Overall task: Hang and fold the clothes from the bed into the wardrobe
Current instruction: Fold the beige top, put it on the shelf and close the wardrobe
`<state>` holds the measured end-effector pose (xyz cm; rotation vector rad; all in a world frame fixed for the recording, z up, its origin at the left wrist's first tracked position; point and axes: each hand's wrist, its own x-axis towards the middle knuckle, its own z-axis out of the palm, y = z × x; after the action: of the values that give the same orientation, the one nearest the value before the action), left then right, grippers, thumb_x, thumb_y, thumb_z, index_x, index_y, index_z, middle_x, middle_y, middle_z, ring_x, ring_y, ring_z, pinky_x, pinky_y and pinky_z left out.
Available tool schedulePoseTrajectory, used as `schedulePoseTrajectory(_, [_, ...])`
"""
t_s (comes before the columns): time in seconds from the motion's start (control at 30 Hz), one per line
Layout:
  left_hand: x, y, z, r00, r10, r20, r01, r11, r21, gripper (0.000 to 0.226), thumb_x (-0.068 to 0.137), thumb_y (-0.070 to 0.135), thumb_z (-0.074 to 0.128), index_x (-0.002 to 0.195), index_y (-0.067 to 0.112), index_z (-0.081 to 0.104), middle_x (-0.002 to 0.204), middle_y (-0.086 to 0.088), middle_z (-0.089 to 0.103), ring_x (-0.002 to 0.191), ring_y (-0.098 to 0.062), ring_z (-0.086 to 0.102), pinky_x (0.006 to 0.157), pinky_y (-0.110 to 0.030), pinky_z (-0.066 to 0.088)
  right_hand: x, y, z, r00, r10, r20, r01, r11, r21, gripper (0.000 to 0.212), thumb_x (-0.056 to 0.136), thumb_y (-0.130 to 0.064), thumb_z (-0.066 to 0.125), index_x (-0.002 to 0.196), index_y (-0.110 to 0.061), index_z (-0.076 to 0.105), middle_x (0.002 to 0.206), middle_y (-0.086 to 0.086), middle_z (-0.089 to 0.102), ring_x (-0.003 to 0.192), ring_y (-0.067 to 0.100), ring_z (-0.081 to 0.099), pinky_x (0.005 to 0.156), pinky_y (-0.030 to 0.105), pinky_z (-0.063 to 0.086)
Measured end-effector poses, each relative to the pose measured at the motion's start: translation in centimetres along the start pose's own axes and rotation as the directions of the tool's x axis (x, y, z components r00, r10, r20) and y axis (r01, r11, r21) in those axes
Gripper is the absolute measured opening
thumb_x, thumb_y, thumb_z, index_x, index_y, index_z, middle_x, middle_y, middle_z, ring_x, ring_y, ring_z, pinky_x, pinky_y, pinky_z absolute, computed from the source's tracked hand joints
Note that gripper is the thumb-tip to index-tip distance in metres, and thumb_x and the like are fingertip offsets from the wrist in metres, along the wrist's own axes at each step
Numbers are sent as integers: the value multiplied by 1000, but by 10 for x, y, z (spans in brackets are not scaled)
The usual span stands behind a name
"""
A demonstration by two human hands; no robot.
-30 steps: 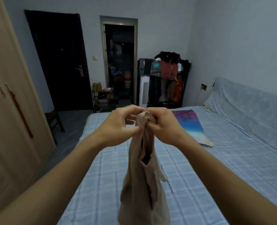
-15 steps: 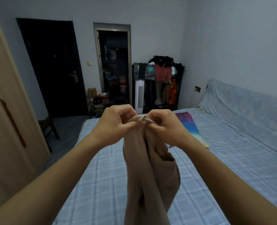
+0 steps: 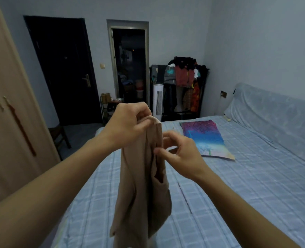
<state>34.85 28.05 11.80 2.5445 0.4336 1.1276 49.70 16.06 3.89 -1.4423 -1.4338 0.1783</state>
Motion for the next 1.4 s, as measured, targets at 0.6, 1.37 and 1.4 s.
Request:
schedulePoseTrajectory(0.6, [17,-17,-38,980,-68,-184,93,987,128,9,89,25,68,86,18,67,79,5,65,75,-7,62,61,-15,43,-25,19,36,966,39,-256,-96,971,-217,34,90,-32,52,60,-20,42,50,-9,43,48,6,42,48,23,30])
schedulePoseTrajectory(1.37, [-20,-68,-101,982,47,-182,-9,979,203,9,96,23,59,92,18,54,73,-4,57,65,-13,52,55,-12,37,70,-40,-46,919,-343,-192,256,893,-369,12,93,-10,63,95,-12,74,84,-4,72,80,3,65,70,9,47])
schedulePoseTrajectory(1.4, [-21,-67,-103,982,55,-179,-16,977,211,8,97,23,59,92,18,54,73,-4,57,66,-12,53,55,-12,38,73,-42,-50,912,-365,-190,269,879,-394,11,92,-11,64,95,-12,75,84,-4,71,80,3,65,70,9,48])
